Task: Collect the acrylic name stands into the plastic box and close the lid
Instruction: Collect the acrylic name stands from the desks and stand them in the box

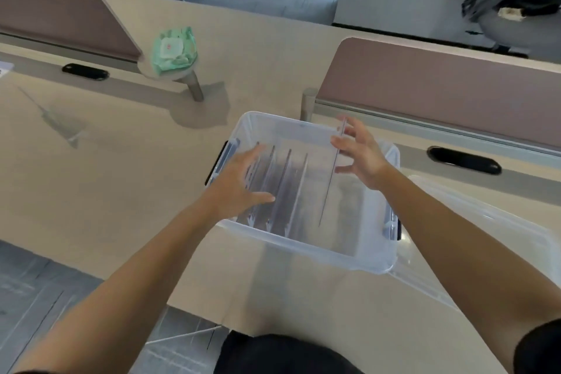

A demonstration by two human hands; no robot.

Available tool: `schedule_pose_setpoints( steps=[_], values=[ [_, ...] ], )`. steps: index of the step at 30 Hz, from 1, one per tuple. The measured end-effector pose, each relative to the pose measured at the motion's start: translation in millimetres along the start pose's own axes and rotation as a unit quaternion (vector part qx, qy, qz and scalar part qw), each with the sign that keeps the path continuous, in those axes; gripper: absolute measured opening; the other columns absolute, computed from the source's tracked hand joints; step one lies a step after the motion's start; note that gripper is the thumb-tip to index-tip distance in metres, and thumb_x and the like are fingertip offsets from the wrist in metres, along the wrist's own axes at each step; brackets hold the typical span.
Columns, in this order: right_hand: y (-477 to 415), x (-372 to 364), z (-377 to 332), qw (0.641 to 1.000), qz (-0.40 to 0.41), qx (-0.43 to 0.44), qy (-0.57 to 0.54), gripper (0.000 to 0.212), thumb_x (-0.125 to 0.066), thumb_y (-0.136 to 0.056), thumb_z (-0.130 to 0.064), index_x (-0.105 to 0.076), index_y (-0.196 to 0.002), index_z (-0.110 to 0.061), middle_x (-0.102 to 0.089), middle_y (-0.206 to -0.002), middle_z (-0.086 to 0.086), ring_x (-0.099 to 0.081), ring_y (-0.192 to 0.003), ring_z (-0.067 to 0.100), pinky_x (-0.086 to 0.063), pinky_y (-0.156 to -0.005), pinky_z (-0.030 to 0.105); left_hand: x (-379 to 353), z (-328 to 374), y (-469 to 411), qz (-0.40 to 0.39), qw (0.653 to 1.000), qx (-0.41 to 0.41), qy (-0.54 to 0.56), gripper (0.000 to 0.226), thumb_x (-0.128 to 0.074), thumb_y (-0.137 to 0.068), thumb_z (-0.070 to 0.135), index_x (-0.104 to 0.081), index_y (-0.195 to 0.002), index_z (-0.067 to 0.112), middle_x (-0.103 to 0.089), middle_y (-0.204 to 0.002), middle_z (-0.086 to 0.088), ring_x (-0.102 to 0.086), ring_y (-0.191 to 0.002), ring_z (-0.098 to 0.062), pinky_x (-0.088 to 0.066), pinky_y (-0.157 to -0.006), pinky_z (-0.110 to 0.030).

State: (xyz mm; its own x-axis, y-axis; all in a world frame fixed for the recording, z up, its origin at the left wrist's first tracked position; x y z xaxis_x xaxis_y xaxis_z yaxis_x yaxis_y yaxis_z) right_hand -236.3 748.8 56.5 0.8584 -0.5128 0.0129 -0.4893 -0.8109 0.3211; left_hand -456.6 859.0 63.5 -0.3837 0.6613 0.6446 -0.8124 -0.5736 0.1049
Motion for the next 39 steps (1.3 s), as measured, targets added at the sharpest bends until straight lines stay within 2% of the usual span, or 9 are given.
schedule_pose_setpoints(
  steps=[7,11,16,19,23,28,32,35,39],
  values=[
    [-16.8,-3.8,71.3,0.997,0.04,-0.061,0.008,0.051,-0.079,-0.075,-0.032,-0.059,-0.122,-0.037,-0.05,-0.125,-0.01,-0.057,-0.116,0.024,-0.054,-0.087,0.056,18.4,-57.7,-34.8,0.027,0.973,0.024,-0.228,0.086,-0.078,-0.073,0.052,-0.033,-0.145,0.034,-0.024,-0.148,-0.009,-0.023,-0.129,-0.034,-0.028,-0.11,-0.045],
    [-24.5,1.4,104.3,0.991,0.102,-0.084,0.007,0.061,-0.082,-0.074,-0.032,-0.057,-0.13,-0.032,-0.053,-0.126,-0.011,-0.057,-0.117,0.027,-0.053,-0.085,0.049,17.5,-89.1,-40.6,0.043,0.981,0.068,-0.175,0.082,-0.073,-0.076,0.046,-0.026,-0.143,0.041,-0.02,-0.148,-0.004,-0.028,-0.129,-0.032,-0.038,-0.103,-0.047],
    [-32.2,10.2,136.2,0.983,0.146,-0.112,-0.018,0.077,-0.085,-0.063,-0.043,-0.055,-0.134,-0.037,-0.047,-0.144,-0.006,-0.052,-0.126,0.028,-0.048,-0.095,0.056,17.3,-91.9,-40.0,0.064,0.977,0.086,-0.184,0.087,-0.067,-0.081,0.035,-0.016,-0.151,0.036,-0.035,-0.139,-0.008,-0.035,-0.123,-0.033,-0.042,-0.096,-0.044],
    [-36.3,11.3,150.7,0.979,0.153,-0.126,-0.055,0.065,-0.08,-0.079,-0.029,-0.053,-0.138,-0.033,-0.044,-0.149,-0.003,-0.048,-0.131,0.025,-0.043,-0.097,0.053,16.1,-93.1,-42.6,0.057,0.972,0.08,-0.216,0.086,-0.063,-0.083,0.033,-0.014,-0.154,0.029,-0.04,-0.137,-0.011,-0.037,-0.12,-0.036,-0.038,-0.1,-0.044],
    [-34.2,6.0,152.2,0.986,0.118,-0.111,-0.042,0.061,-0.065,-0.094,-0.021,-0.041,-0.149,-0.027,-0.036,-0.156,0.002,-0.03,-0.146,0.02,-0.03,-0.111,0.042,15.4,-94.1,-43.5,0.046,0.963,0.094,-0.248,0.079,-0.06,-0.086,0.032,-0.018,-0.153,0.027,-0.041,-0.136,-0.013,-0.035,-0.119,-0.038,-0.039,-0.096,-0.043],
    [-12.5,2.6,141.2,0.99,0.063,-0.107,0.061,0.082,-0.07,-0.078,-0.061,-0.02,-0.143,-0.066,-0.019,-0.164,-0.002,-0.024,-0.148,0.026,-0.028,-0.115,0.06,17.7,-95.8,-43.3,0.057,0.965,0.105,-0.232,0.072,-0.059,-0.086,0.029,-0.026,-0.15,0.03,-0.044,-0.134,-0.012,-0.036,-0.12,-0.036,-0.04,-0.096,-0.043],
    [10.0,-4.1,137.6,0.974,-0.01,-0.096,0.203,0.089,-0.073,-0.086,-0.04,-0.013,-0.149,-0.058,-0.024,-0.162,-0.005,-0.035,-0.144,0.022,-0.041,-0.11,0.049,20.0,-93.4,-41.5,0.069,0.968,0.109,-0.215,0.069,-0.059,-0.087,0.026,-0.029,-0.148,0.033,-0.046,-0.131,-0.012,-0.037,-0.121,-0.035,-0.043,-0.092,-0.043],
    [24.5,-8.7,156.6,0.947,-0.072,-0.124,0.289,0.09,-0.07,-0.088,-0.04,-0.006,-0.149,-0.059,-0.032,-0.159,-0.001,-0.043,-0.138,0.026,-0.04,-0.11,0.044,21.0,-93.5,-41.0,0.072,0.968,0.113,-0.212,0.069,-0.059,-0.087,0.026,-0.029,-0.148,0.036,-0.048,-0.127,-0.011,-0.038,-0.119,-0.033,-0.043,-0.091,-0.042],
    [19.3,-10.6,154.3,0.95,-0.069,-0.118,0.281,0.085,-0.066,-0.091,-0.04,-0.005,-0.146,-0.064,-0.034,-0.158,-0.006,-0.052,-0.131,0.025,-0.049,-0.102,0.044,21.0,-93.5,-40.3,0.074,0.968,0.118,-0.207,0.069,-0.059,-0.086,0.025,-0.03,-0.148,0.036,-0.049,-0.122,-0.011,-0.039,-0.118,-0.033,-0.043,-0.09,-0.042]
  ],
)
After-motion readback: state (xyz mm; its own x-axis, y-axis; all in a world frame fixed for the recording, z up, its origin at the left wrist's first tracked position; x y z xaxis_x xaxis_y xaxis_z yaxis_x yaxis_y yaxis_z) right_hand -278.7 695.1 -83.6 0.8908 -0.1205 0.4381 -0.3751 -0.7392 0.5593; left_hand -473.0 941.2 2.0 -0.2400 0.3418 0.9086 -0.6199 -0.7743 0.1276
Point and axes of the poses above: each hand's wrist, its own y-axis away from the middle knuckle, its own x-axis out of the back of the hand, z = x × y, the point moved 10 cm from there along -y, towards the middle knuckle
